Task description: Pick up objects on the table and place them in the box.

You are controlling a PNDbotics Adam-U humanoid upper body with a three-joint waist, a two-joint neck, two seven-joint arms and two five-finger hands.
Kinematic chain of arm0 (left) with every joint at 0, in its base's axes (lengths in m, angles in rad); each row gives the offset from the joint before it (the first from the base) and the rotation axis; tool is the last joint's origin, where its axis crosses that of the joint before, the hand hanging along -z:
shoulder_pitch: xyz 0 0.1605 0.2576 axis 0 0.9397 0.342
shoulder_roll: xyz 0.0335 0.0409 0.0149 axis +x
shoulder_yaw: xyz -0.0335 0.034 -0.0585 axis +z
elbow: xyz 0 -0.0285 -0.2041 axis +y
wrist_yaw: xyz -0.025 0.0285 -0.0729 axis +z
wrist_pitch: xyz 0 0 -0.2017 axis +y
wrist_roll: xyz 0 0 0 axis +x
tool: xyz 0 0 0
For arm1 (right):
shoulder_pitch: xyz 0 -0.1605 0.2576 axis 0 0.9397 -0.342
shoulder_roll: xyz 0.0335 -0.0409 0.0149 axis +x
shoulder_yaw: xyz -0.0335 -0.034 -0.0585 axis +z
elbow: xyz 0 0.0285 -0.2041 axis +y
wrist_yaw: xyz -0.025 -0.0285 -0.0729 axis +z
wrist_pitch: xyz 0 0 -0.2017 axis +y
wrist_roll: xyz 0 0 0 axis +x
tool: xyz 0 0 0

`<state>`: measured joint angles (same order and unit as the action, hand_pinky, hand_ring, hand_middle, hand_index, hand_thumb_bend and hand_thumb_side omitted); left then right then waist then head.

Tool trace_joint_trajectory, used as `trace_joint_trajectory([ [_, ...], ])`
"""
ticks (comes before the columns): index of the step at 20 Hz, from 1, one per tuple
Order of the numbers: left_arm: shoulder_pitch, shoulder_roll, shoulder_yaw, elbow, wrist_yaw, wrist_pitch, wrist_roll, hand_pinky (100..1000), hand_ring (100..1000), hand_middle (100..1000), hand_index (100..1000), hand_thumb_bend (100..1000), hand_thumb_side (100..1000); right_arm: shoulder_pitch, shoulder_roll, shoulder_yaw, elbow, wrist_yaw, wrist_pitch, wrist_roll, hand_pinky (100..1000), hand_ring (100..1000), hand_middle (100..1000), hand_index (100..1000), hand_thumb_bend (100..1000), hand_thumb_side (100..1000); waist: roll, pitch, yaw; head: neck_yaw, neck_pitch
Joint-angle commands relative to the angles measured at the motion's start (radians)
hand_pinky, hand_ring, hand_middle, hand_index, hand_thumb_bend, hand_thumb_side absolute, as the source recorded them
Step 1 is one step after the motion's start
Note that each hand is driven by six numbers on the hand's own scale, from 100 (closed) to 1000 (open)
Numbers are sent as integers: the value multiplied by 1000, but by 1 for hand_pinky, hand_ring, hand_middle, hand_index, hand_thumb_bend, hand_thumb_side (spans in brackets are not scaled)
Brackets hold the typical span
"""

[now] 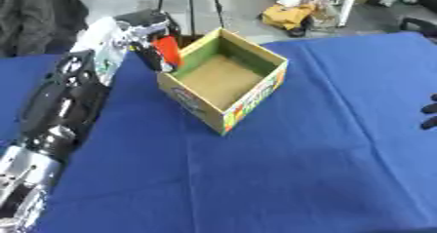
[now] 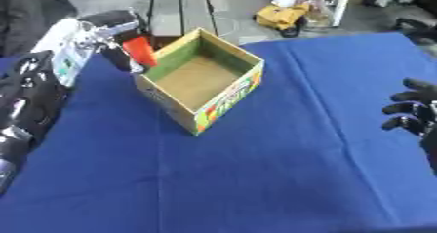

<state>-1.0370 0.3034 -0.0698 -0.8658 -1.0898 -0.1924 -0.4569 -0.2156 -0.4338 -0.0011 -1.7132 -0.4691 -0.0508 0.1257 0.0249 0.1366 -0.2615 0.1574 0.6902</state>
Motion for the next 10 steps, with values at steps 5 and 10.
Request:
trace_joint_trajectory([
  [5, 4, -64, 9, 67, -92, 8, 112, 467, 469, 506, 737, 450, 133, -23, -9, 2, -13, -6, 1, 11, 491, 606, 607, 798, 100, 582, -2, 0, -21, 19, -21],
  [10, 18, -73, 10, 88, -88, -33, 132, 729, 730, 721, 850, 788, 395, -24, -7, 1, -13, -7, 2, 12, 491, 607, 607, 798, 100, 582, 0, 1, -21, 20, -29],
])
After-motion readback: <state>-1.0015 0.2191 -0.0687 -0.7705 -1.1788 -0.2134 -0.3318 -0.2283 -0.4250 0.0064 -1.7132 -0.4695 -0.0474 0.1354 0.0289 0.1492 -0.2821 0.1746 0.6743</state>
